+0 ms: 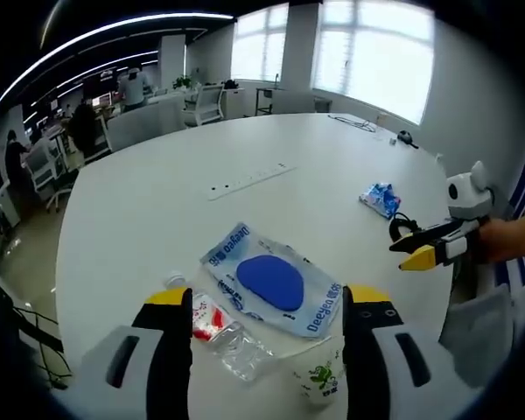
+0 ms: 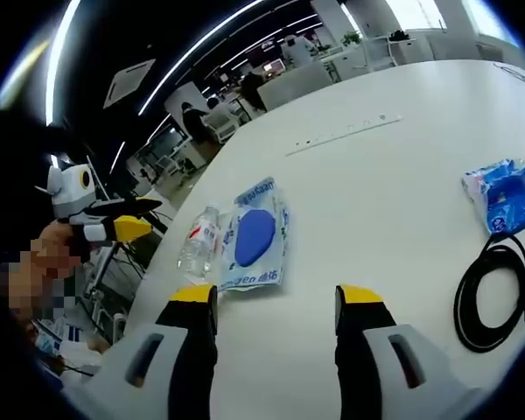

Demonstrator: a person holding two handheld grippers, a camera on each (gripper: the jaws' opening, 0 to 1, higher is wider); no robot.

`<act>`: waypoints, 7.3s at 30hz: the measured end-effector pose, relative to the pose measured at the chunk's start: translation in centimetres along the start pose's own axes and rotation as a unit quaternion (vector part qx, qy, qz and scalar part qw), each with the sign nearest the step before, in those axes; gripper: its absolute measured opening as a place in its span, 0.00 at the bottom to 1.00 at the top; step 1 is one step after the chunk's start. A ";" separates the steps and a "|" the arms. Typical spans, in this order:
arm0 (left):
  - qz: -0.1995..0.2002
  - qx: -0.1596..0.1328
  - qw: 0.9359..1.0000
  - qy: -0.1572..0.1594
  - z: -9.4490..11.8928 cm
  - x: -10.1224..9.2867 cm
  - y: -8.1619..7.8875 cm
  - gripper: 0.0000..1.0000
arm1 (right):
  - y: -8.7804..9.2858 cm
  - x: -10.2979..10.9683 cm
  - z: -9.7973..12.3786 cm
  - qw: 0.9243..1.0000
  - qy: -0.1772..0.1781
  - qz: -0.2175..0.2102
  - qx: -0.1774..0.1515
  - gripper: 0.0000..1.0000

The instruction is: Arrange the tabletop items into an orderly group along one side of the table until the central work area is clear of visible clutter.

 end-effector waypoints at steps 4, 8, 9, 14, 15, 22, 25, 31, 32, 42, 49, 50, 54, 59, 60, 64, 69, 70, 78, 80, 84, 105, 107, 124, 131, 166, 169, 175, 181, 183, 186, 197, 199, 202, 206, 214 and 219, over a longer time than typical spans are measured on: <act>-0.005 0.003 1.000 0.000 -0.4 1.1 -0.5 0.70 | 0.2 0.7 -1.1 1.000 0.000 -0.004 0.008 0.52; -0.011 0.007 1.000 -0.002 -1.0 2.0 -1.0 0.70 | 0.4 1.1 -2.0 1.000 0.000 -0.011 0.013 0.51; -0.012 0.009 1.000 -0.002 -1.2 2.2 -1.1 0.70 | 0.5 1.2 -2.1 1.000 0.000 -0.014 0.015 0.51; -0.026 0.021 0.999 0.000 -2.1 2.8 -1.4 0.70 | 0.9 1.6 -3.0 0.999 0.001 -0.037 0.020 0.48; -0.029 0.024 0.999 0.001 -2.3 2.9 -1.5 0.70 | 1.0 1.6 -3.2 0.999 0.002 -0.043 0.021 0.48; -0.041 0.038 0.998 0.003 -4.0 3.6 -2.1 0.70 | 1.3 1.7 -4.3 0.997 0.000 -0.079 0.021 0.44; -0.051 0.048 0.998 0.007 -5.0 4.0 -2.5 0.70 | 1.5 1.6 -4.6 0.994 0.000 -0.104 0.025 0.43; -0.067 0.061 0.996 0.012 -6.8 4.9 -3.2 0.69 | 2.2 1.6 -5.0 0.991 0.007 -0.132 0.032 0.39; -0.069 0.064 0.995 0.014 -7.2 5.0 -3.3 0.69 | 2.4 1.6 -5.1 0.990 0.008 -0.138 0.036 0.38; -0.103 0.095 0.990 0.026 -10.4 5.9 -3.8 0.66 | 3.1 2.0 -6.3 0.983 -0.002 -0.177 0.043 0.34; -0.120 0.113 0.986 0.036 -11.8 6.4 -3.9 0.65 | 2.8 1.8 -7.4 0.976 -0.007 -0.216 0.036 0.32; -0.123 0.118 0.985 0.037 -12.0 6.5 -3.8 0.63 | 2.8 1.7 -7.6 0.974 -0.009 -0.224 0.034 0.31; -0.140 0.127 0.981 0.045 -12.7 6.5 -3.8 0.61 | 2.9 1.5 -8.1 0.969 -0.012 -0.244 0.030 0.26; -0.168 0.146 0.973 0.053 -14.1 6.7 -3.8 0.57 | 3.2 1.6 -8.7 0.967 -0.012 -0.252 0.027 0.21; -0.170 0.147 0.973 0.054 -14.2 6.8 -3.8 0.56 | 3.2 1.6 -8.8 0.967 -0.011 -0.254 0.024 0.21; -0.182 0.161 0.968 0.058 -15.3 6.9 -3.6 0.51 | 3.3 1.5 -9.1 0.964 -0.011 -0.265 0.022 0.18; -0.203 0.175 0.961 0.063 -16.4 7.0 -3.3 0.41 | 3.4 1.2 -9.3 0.960 -0.003 -0.278 0.018 0.13; -0.204 0.178 0.961 0.064 -16.6 7.1 -3.3 0.38 | 3.4 1.2 -9.4 0.960 -0.002 -0.280 0.018 0.12; -0.232 0.190 0.952 0.066 -17.5 7.3 -3.4 0.17 | 3.6 0.9 -9.7 0.953 0.000 -0.304 0.014 0.06; -0.238 0.194 0.949 0.070 -17.7 7.3 -3.4 0.14 | 3.6 0.9 -9.7 0.951 0.001 -0.308 0.013 0.05; -0.251 0.202 0.944 0.076 -17.7 7.2 -3.4 0.07 | 3.6 0.9 -9.7 0.950 0.002 -0.311 0.014 0.03; -0.235 0.207 0.946 0.080 -16.6 7.2 -4.3 0.00 | 1.8 -0.6 -8.7 0.950 -0.003 -0.311 -0.015 0.00; -0.231 0.206 0.948 0.080 -16.4 7.1 -4.3 0.00 | 1.6 -0.8 -8.5 0.951 -0.003 -0.309 -0.017 0.00; -0.190 0.174 0.962 0.091 -13.4 4.9 -4.8 0.00 | -1.1 -2.5 -5.3 0.978 0.012 -0.206 -0.041 0.00; -0.163 0.153 0.970 0.095 -12.4 4.0 -4.9 0.00 | -2.2 -3.7 -4.0 0.984 0.014 -0.171 -0.047 0.00; -0.041 0.078 0.986 0.140 -10.0 -5.6 -4.5 0.00 | -9.4 -11.7 3.9 0.998 0.001 -0.039 -0.056 0.00; -0.030 0.077 0.986 0.147 -10.3 -6.6 -4.3 0.00 | -9.9 -12.6 4.4 0.998 0.002 -0.028 -0.053 0.00; -0.018 0.073 0.986 0.152 -10.9 -8.3 -4.4 0.00 | -10.7 -14.3 5.1 0.999 0.003 -0.023 -0.047 0.00; 0.007 0.074 0.986 0.151 -11.7 -9.4 -3.9 0.00 | -10.6 -15.3 5.3 0.999 0.008 -0.016 -0.035 0.00; 0.012 0.077 0.986 0.150 -12.0 -9.6 -3.6 0.00 | -10.5 -15.7 5.2 1.000 0.008 -0.013 -0.027 0.00; 0.019 0.082 0.985 0.148 -12.4 -9.9 -3.2 0.00 | -10.3 -16.2 4.9 1.000 0.007 -0.007 -0.015 0.00; 0.052 0.118 0.981 0.146 -14.3 -10.1 -0.9 0.00 | -9.0 -17.7 3.4 0.999 0.015 0.014 0.043 0.00; 0.054 0.125 0.980 0.146 -14.7 -10.2 -0.5 0.00 | -8.7 -17.9 3.0 0.998 0.019 0.021 0.054 0.00; 0.055 0.134 0.978 0.148 -15.2 -10.3 -0.1 0.00 | -8.3 -18.4 2.7 0.997 0.025 0.023 0.068 0.00; 0.057 0.142 0.977 0.151 -15.8 -10.4 0.2 0.00 | -7.9 -19.0 2.2 0.995 0.034 0.037 0.086 0.00; 0.064 0.158 0.974 0.152 -17.1 -10.2 0.8 0.00 | -7.2 -19.8 0.9 0.992 0.049 0.041 0.111 0.00; 0.069 0.174 0.971 0.149 -17.8 -10.1 1.3 0.00 | -6.7 -19.9 0.1 0.988 0.058 0.049 0.135 0.00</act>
Point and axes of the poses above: the point that each gripper's makers call its tool centre point, and the gripper's own axes: z roughly backward along the fingers, x roughly to its left, y roughly out of its underside, the point moved 10 cm from there along z, roughly backward along the fingers, and after that the axes turned 15 degrees about z, right-handed, at the moved point
